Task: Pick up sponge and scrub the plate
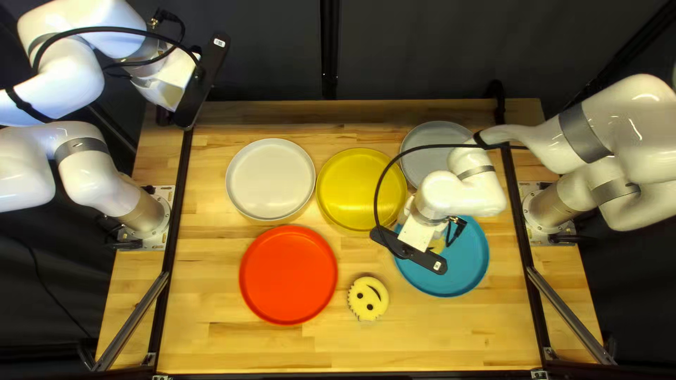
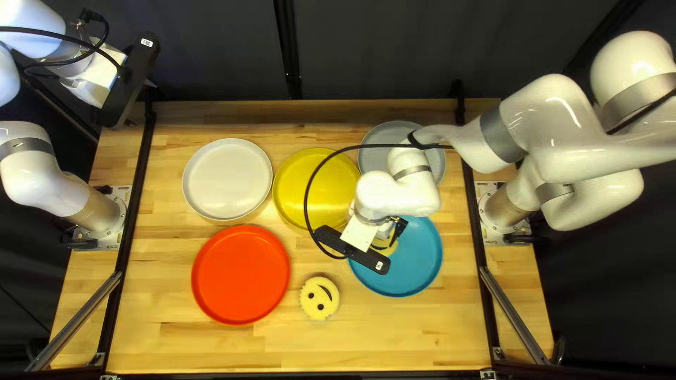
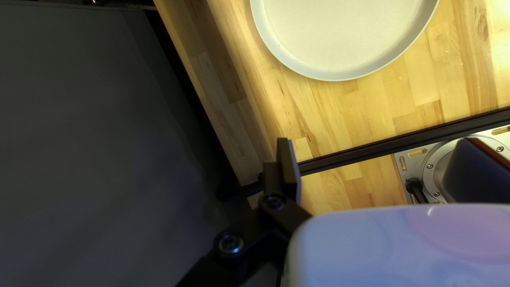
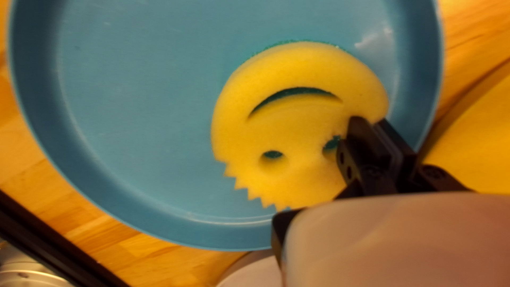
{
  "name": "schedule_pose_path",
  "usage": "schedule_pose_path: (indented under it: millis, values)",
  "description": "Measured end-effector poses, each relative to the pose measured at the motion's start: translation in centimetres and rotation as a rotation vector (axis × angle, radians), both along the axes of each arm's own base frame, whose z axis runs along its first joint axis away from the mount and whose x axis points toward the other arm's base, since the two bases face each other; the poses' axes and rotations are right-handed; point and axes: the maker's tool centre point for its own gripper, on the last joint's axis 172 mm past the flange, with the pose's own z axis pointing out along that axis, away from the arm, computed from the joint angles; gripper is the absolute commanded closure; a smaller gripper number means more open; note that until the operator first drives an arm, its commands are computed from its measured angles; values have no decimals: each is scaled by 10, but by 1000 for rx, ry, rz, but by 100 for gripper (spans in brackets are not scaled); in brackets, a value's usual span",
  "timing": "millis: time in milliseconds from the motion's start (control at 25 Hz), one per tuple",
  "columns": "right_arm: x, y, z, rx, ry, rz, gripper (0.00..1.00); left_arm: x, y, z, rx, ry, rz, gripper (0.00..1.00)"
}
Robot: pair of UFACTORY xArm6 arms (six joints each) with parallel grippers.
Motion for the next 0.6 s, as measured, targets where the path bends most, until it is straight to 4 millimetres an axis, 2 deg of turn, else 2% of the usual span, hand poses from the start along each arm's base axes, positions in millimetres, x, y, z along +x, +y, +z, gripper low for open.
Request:
schedule_pose_path:
  millis: [400,480,600]
  values:
    - [-74,8,1,18,35,-53,100,0,0,0,0,0,0,0]
    - [-80,8,0,23,44,-63,100,0,0,0,0,0,0,0]
    - [-76,5,-2,28,52,-69,100,0,0,0,0,0,0,0]
